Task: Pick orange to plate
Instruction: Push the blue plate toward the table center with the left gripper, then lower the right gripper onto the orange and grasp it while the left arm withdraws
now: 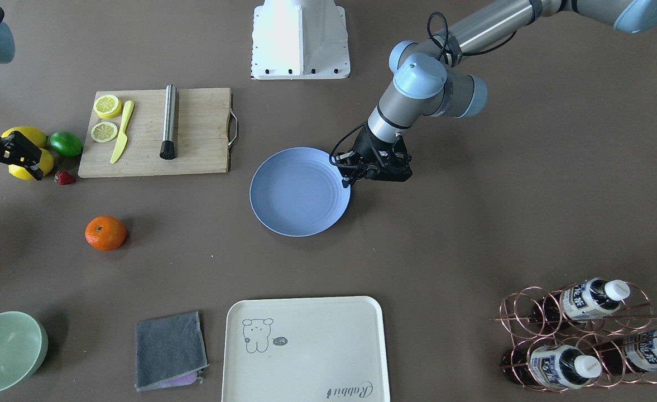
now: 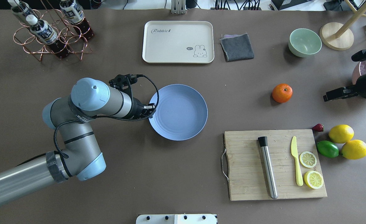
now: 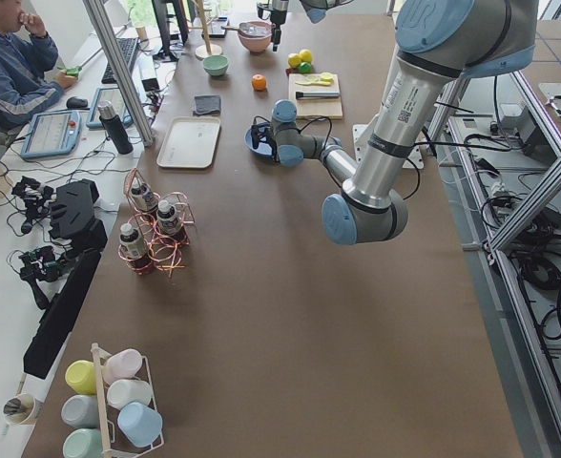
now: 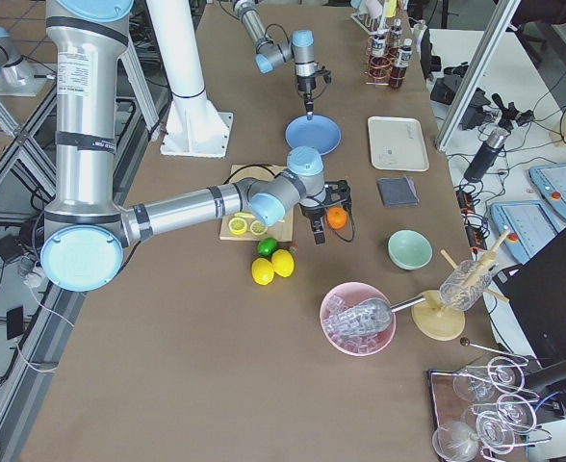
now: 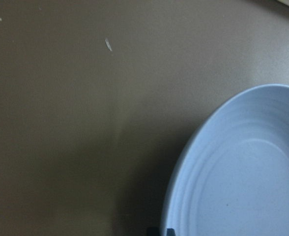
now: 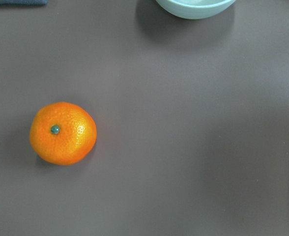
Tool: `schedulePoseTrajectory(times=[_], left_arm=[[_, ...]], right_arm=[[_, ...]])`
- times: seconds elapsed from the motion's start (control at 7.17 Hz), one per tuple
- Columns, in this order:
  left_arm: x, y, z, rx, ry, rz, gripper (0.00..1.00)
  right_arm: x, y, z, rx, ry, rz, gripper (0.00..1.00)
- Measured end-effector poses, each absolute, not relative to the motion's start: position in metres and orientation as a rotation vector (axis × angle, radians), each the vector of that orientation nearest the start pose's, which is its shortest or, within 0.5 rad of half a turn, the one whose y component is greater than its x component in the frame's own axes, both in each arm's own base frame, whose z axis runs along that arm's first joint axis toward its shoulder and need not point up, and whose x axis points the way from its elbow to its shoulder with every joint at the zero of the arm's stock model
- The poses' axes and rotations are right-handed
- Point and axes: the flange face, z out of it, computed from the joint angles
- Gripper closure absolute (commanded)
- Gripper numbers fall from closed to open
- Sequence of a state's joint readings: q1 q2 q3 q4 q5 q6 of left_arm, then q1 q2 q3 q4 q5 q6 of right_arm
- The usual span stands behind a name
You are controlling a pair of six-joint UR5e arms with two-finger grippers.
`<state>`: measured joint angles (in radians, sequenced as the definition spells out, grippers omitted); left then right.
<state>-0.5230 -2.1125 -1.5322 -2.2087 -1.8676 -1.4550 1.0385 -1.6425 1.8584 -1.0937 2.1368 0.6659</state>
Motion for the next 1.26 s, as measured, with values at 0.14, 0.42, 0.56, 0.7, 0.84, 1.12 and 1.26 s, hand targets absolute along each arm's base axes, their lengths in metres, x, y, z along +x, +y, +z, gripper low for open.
schedulePoseTrajectory(times=[0.14,0.42,0.56,0.7,0.84,1.12,1.26], left_arm=[[0.544,-0.433,0.285,0.115,1.167,-0.189,0.02],[0.485,-0.454,0.305,0.125,1.167,-0.194,0.02],[0.419,-0.477,0.343,0.119,1.142,-0.162,0.02],[0.343,-0.497,0.386,0.130,1.114,-0.112,0.02],[0.267,-0.511,0.429,0.154,1.082,-0.052,0.02],[0.120,-0.525,0.504,0.204,1.010,0.084,0.02],[0.067,-0.515,0.544,0.207,0.974,0.116,0.02]], right_arm=[[-0.178,-0.459,0.501,0.253,-0.830,-0.072,0.00],[-0.187,-0.473,0.489,0.257,-0.842,-0.061,0.00],[-0.200,-0.491,0.481,0.245,-0.853,-0.037,0.00],[-0.218,-0.512,0.468,0.217,-0.852,-0.016,0.00],[-0.236,-0.531,0.448,0.181,-0.836,-0.004,0.00],[-0.271,-0.554,0.420,0.122,-0.803,-0.007,0.00],[-0.288,-0.560,0.419,0.104,-0.793,-0.016,0.00]])
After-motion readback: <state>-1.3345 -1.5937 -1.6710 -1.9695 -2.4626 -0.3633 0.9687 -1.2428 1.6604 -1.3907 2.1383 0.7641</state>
